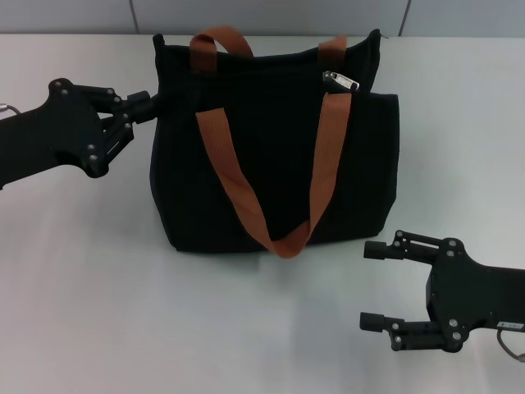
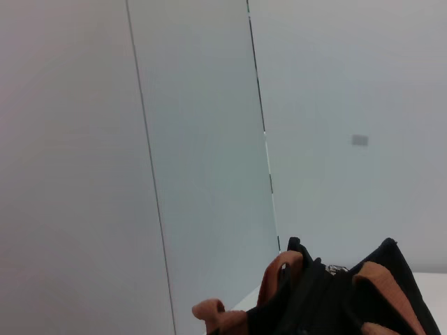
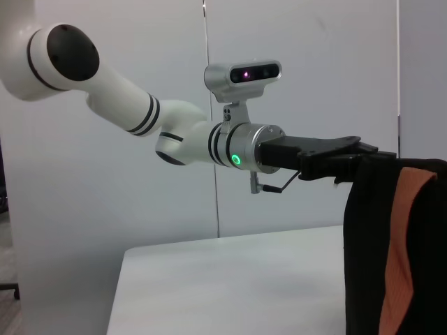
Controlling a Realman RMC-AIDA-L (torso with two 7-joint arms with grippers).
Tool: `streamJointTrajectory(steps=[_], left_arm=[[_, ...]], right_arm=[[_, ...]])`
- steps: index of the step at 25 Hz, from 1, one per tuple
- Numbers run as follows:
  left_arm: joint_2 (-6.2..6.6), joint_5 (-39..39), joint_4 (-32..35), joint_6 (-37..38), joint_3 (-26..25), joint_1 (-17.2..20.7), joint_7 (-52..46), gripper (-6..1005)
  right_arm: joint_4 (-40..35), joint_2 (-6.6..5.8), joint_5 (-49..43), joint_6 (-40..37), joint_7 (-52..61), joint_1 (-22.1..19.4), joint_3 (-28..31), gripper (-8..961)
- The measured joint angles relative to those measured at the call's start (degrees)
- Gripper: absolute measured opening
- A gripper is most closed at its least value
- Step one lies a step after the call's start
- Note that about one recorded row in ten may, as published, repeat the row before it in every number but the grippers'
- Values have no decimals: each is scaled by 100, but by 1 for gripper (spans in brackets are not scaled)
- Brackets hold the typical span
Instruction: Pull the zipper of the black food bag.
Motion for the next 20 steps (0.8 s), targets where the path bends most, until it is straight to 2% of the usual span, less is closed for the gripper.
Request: streamJointTrajectory(steps=[5,10,16,18,20], left_arm=[[17,34,47,19,47,-7,-343,88],[53,49,53,66,57,-15,-473,184],[218,-36,67,384,-30,-47,-959,300],[306,-140,67,647,-64,-75,-1227,535],[328,-155,67,734,-62,-88,-1301,637]], right_arm=[[0,0,26,1,23,-2,8,818],[0,0,8,1,27,11,10,818],[5,0,0,13,29,26,10,818],[55,0,-2,55,28,47,-1,818],[69,0,-2,81,28,55,-15,818]])
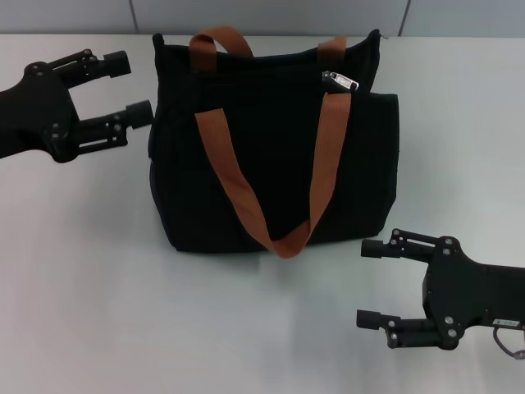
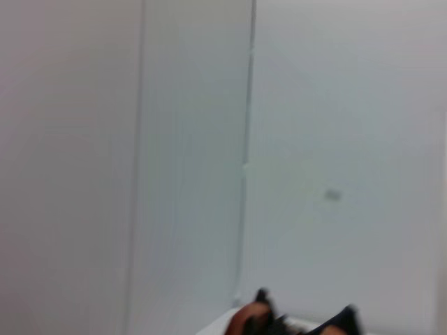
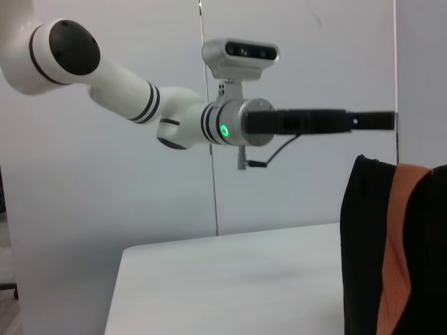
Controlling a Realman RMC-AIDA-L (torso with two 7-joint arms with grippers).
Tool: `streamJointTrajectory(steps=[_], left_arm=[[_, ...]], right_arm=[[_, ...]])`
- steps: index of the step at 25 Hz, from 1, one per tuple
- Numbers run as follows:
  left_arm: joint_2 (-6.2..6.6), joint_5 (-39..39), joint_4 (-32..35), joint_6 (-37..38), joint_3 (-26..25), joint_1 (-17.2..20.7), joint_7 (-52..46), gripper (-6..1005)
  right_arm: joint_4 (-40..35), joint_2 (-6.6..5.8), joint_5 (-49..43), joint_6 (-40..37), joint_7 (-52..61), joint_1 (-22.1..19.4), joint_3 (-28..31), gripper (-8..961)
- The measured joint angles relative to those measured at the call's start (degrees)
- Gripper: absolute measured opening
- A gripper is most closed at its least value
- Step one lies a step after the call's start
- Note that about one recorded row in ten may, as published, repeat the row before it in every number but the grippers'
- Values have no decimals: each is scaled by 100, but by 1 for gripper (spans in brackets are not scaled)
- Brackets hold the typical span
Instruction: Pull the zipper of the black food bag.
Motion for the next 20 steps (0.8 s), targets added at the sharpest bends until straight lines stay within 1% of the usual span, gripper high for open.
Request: streamJointTrajectory(steps=[2,3,6,7,8,9,11,12,13,14,15,16,17,18,19,20], left_arm=[[73,11,1,616,57,-55,-253,739],[81,35,-1,898,230,-49,-285,750],[83,34,-1,959,359,-35,-302,782],[82,34,-6,980,688,0,-321,793],[82,34,-6,980,688,0,-321,793],[74,36,-14,979,862,18,-312,793],[35,50,-37,977,1168,68,-194,794],[-29,82,-56,965,1387,132,-19,794],[-63,105,-61,954,1471,163,58,794],[-63,105,-61,954,1471,163,58,794],[-137,217,-74,904,1578,225,198,793],[-137,217,-74,904,1578,225,198,792],[-218,390,-143,792,1602,280,381,792],[-218,390,-143,792,1602,280,381,791],[-269,503,-353,639,1585,318,688,791],[-269,503,-353,639,1585,318,688,791]], right_arm=[[2,0,0,7,0,0,-11,818],[3,0,3,8,0,4,-22,817],[2,0,5,8,-1,10,-25,817],[3,0,7,8,1,30,-27,817],[3,0,7,8,1,30,-27,817],[3,0,5,8,4,48,-28,817],[5,0,0,8,9,60,-29,817],[27,0,-7,10,17,85,-29,817],[61,0,-9,16,19,113,-29,817],[61,0,-9,16,19,113,-29,817],[85,0,-9,26,20,127,-28,817],[85,0,-9,26,20,127,-28,817],[155,0,-9,81,21,148,-29,817],[178,0,-9,99,21,152,-28,817],[213,0,-9,138,19,162,-29,817],[213,0,-9,138,19,162,-29,817]])
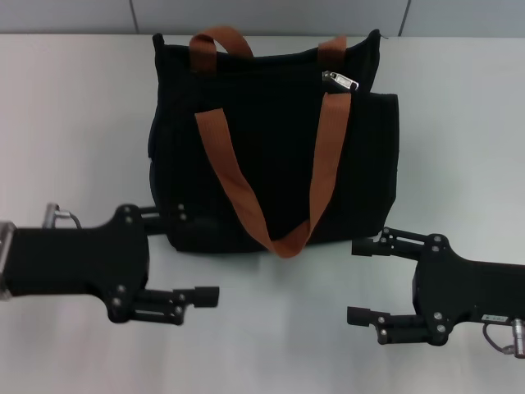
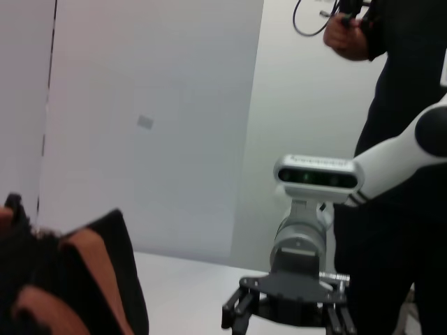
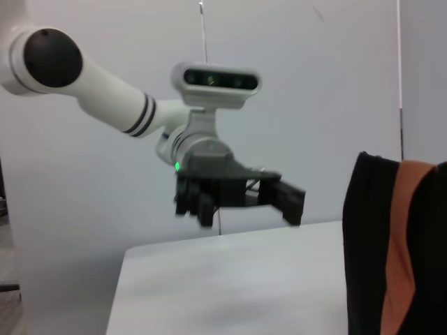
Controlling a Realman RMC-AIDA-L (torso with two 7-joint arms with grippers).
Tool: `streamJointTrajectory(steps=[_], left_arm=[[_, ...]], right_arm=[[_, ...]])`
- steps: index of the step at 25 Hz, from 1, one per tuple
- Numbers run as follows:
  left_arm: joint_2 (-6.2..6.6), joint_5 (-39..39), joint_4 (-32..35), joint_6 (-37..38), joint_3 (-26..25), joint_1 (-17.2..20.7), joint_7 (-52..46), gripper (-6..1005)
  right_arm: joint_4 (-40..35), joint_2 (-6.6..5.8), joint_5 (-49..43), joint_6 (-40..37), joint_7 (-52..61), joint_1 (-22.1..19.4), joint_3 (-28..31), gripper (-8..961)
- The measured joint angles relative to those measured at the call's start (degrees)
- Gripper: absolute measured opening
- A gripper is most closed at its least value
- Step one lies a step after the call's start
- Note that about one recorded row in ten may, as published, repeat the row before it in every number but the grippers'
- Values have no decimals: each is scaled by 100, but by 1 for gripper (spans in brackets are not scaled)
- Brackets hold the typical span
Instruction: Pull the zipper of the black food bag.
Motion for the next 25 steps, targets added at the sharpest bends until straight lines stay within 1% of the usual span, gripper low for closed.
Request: streamJointTrajectory(steps=[1,2,7,8,9,11,14,25], left_arm=[[-6,13,-120,-46,-6,7,139,790],[-16,27,-410,-170,-10,18,470,790],[-31,52,-705,-427,16,23,790,788],[-98,143,-815,-655,26,41,971,788],[-140,184,-827,-716,31,50,1016,788],[-152,198,-830,-733,34,52,1028,787],[-208,259,-882,-775,77,59,1080,787],[-207,294,-913,-822,90,61,1074,786]], right_arm=[[35,0,0,39,0,7,-2,817],[96,0,-7,86,-25,16,-6,818],[182,0,-22,150,-44,50,-15,818],[197,0,-23,157,-45,56,-19,818],[212,0,-24,158,-47,62,-37,818],[229,0,-25,181,-49,75,-76,818],[279,0,-27,252,-50,127,-151,817],[310,0,-26,298,-56,163,-240,818]])
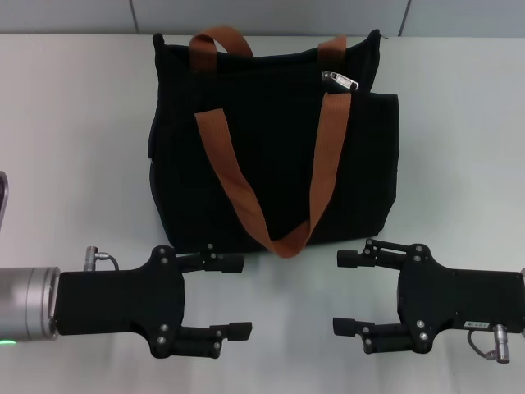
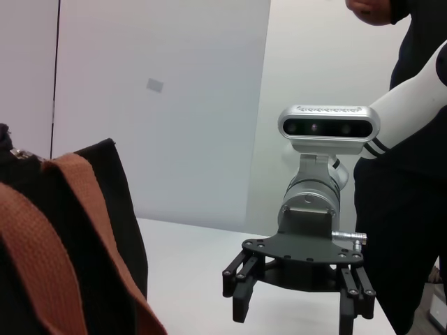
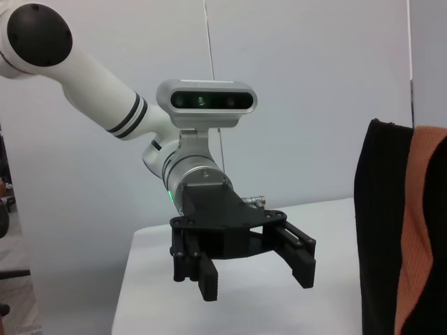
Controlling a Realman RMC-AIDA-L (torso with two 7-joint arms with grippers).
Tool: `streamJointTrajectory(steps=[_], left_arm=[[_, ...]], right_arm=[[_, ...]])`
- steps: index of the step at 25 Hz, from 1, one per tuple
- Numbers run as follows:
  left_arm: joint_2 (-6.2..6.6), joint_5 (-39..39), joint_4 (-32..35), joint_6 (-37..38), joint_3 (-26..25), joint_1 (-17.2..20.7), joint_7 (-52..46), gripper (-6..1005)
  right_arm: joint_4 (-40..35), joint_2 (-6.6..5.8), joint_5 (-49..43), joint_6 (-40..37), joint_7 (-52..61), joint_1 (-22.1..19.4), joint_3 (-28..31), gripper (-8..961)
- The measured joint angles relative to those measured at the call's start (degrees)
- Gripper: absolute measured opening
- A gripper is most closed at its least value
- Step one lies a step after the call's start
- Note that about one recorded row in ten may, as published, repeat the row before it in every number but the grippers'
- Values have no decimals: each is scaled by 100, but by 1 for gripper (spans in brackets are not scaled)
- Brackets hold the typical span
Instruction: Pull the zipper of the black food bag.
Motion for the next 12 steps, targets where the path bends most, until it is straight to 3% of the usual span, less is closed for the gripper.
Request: streamJointTrajectory(steps=[12], left_arm=[[27,9,-1,42,0,17,-30,785]], right_arm=[[19,0,1,-48,-2,-3,4,818]])
